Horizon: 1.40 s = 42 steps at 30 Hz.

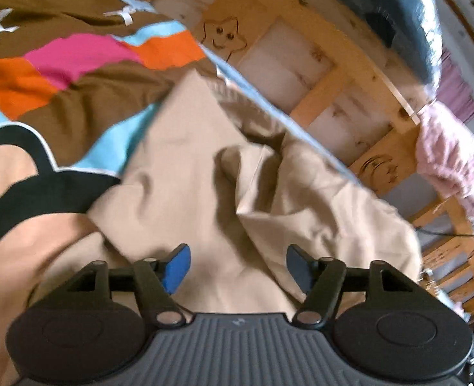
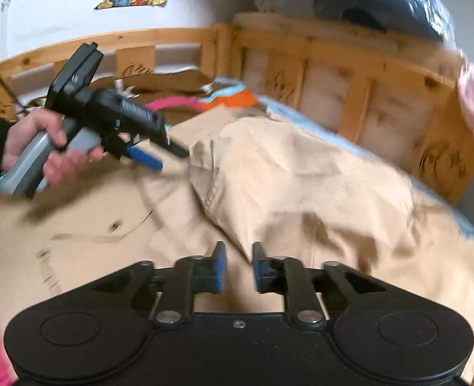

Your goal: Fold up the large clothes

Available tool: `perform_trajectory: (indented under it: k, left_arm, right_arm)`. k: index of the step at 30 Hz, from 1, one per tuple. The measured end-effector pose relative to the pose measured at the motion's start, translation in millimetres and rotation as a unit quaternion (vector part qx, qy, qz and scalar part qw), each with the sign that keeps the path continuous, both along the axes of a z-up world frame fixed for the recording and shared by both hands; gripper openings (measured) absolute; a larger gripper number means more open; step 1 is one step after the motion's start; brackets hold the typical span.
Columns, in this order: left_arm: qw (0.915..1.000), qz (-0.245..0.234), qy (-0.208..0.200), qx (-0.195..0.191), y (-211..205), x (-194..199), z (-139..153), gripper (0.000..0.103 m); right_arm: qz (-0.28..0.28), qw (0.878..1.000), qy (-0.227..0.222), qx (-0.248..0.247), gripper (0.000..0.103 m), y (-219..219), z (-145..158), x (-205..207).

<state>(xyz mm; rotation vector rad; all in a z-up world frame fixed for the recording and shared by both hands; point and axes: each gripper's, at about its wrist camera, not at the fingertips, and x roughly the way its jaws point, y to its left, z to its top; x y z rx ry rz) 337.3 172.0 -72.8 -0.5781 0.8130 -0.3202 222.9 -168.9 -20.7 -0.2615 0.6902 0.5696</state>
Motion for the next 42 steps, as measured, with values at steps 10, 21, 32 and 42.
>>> perform_trajectory:
  k: [10, 21, 32, 42]
  left_arm:
    - [0.9979, 0.022, 0.037, 0.049, -28.5, 56.8, 15.7, 0.067]
    - [0.9898, 0.045, 0.016, 0.134, -62.2, 96.4, 22.3, 0.001]
    - [0.9792, 0.069, -0.013, 0.190, -63.6, 74.8, 29.1, 0.032]
    - [0.9744, 0.017, -0.075, 0.211, -110.9, 43.1, 37.2, 0.053]
  right_arm:
    - [-0.238, 0.963, 0.074, 0.101, 0.045, -117.9, 28.5, 73.2]
    - [-0.281, 0.940, 0.102, 0.166, 0.000, -124.9, -9.7, 164.6]
    - [-0.290, 0.954, 0.005, 0.071, 0.027, -113.7, -11.6, 167.6]
    - [-0.168, 0.979, -0.114, 0.006, 0.031, -51.1, 1.7, 114.5]
